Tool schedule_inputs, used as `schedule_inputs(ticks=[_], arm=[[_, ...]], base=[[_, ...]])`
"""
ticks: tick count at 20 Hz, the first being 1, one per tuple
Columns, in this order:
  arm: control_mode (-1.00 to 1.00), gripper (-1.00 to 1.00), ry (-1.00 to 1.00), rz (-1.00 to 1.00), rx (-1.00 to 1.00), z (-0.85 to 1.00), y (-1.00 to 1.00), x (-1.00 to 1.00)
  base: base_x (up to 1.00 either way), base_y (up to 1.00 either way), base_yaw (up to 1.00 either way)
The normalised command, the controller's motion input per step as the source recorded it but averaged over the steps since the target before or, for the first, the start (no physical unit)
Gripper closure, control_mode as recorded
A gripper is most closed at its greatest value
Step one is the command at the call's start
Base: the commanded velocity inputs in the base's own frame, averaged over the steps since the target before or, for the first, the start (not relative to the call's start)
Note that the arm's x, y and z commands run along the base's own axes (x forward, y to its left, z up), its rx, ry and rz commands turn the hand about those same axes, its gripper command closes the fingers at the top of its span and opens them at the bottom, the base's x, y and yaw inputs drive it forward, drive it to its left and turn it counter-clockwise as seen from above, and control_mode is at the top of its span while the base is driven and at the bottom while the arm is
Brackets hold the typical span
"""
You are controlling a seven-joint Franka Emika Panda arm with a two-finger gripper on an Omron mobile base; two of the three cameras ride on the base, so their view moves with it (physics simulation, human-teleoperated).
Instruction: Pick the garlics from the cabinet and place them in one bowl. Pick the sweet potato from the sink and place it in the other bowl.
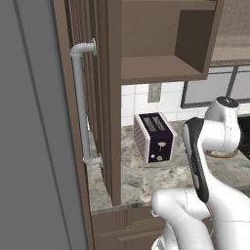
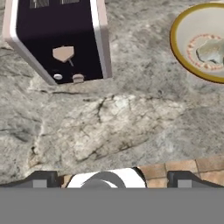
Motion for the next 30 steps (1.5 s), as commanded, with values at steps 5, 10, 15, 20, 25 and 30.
schedule_inputs(ticks=[5,10,15,20,25,30], arm=[[-1.0,-1.0,0.0,0.0,0.0,0.0,0.0,0.0],[-1.0,-1.0,0.0,0.0,0.0,0.0,0.0,0.0],[1.0,-1.0,0.0,0.0,0.0,0.0,0.0,0.0],[1.0,-1.0,0.0,0.0,0.0,0.0,0.0,0.0],[1.0,-1.0,0.0,0.0,0.0,0.0,0.0,0.0],[1.0,-1.0,0.0,0.0,0.0,0.0,0.0,0.0]], base=[[0.0,0.0,0.0],[0.0,0.0,0.0],[-0.11,0.01,0.0],[-1.0,0.0,-0.05],[-0.56,-0.47,-0.02],[0.0,-1.0,0.09]])
